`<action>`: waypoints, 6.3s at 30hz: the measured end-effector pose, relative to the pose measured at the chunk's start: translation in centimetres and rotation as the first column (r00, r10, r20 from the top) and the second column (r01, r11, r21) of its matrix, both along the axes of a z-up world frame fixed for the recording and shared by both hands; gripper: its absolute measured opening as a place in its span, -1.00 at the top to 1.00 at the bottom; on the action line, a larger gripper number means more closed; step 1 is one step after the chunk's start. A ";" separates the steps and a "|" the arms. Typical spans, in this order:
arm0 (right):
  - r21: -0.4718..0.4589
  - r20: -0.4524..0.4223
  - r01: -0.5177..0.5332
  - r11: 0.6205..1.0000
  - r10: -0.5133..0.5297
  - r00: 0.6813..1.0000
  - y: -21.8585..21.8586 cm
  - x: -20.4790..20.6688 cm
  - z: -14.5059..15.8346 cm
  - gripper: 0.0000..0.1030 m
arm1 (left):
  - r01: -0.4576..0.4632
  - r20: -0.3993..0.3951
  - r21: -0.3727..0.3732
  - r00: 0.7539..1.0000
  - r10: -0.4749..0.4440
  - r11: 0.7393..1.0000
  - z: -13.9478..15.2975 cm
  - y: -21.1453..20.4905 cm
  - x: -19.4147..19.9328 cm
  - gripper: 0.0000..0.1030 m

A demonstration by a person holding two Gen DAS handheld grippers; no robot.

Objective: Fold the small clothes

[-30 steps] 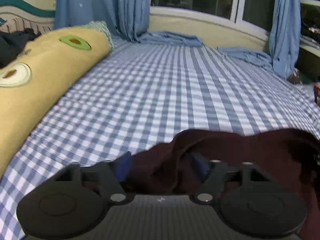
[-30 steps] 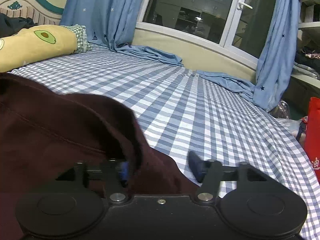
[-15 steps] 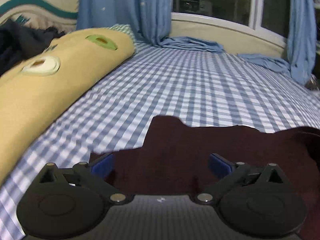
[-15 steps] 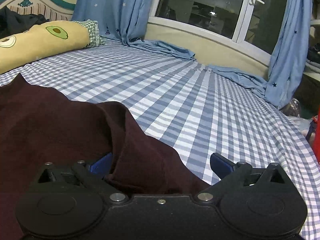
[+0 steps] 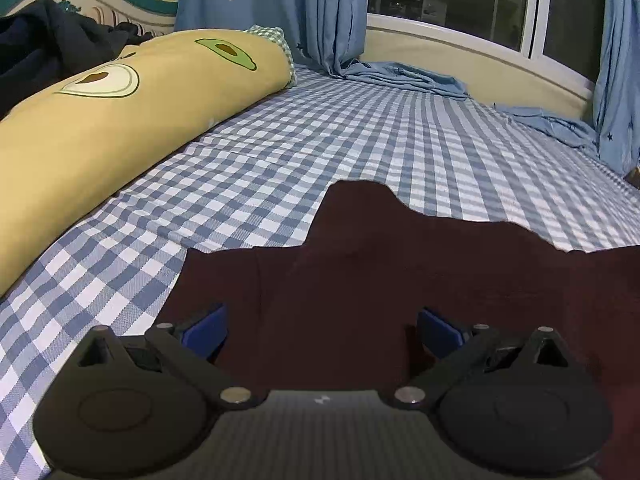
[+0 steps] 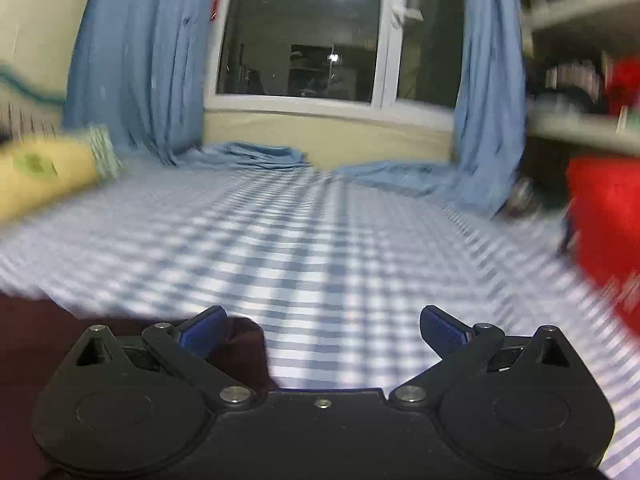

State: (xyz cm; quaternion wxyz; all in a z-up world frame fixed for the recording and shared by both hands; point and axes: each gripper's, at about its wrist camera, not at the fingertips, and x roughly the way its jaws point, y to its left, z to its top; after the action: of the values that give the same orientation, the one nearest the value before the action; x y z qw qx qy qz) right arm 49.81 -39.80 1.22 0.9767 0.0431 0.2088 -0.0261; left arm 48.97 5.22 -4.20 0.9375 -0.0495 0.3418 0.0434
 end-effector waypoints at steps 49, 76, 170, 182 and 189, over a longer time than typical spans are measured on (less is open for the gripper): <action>-0.168 -0.130 0.169 0.971 -0.191 0.973 -0.2 -1.1 -4.1 -0.99 | 0.003 -0.010 -0.003 1.000 -0.003 1.000 -1.0 0.0 0.2 -0.99; -0.282 0.070 -0.182 0.942 0.209 0.975 14.6 -17.8 -2.5 -0.99 | -0.197 0.123 -0.166 0.968 0.218 0.966 5.3 3.8 -21.4 -0.99; -0.086 0.034 -0.259 0.962 0.262 0.964 14.7 -16.0 -6.4 -0.99 | -0.258 0.150 -0.525 0.910 0.387 0.811 0.4 2.9 -19.5 0.77; -0.121 -0.023 -0.279 0.953 0.278 0.960 15.4 -15.5 -6.1 -0.99 | 0.075 0.386 -0.364 0.919 0.077 0.929 10.5 -5.5 -15.1 0.81; -0.159 0.044 -0.254 0.954 0.264 0.964 12.0 -18.6 -5.0 -0.99 | 0.239 0.433 -0.277 0.896 -0.101 0.931 12.8 -13.4 -14.3 0.82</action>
State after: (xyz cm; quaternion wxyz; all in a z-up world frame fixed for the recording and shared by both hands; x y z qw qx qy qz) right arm 31.23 -27.79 -3.78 0.9783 -0.0585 0.1785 0.0876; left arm 34.72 -8.22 8.63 0.9673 -0.1800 0.1423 -0.1078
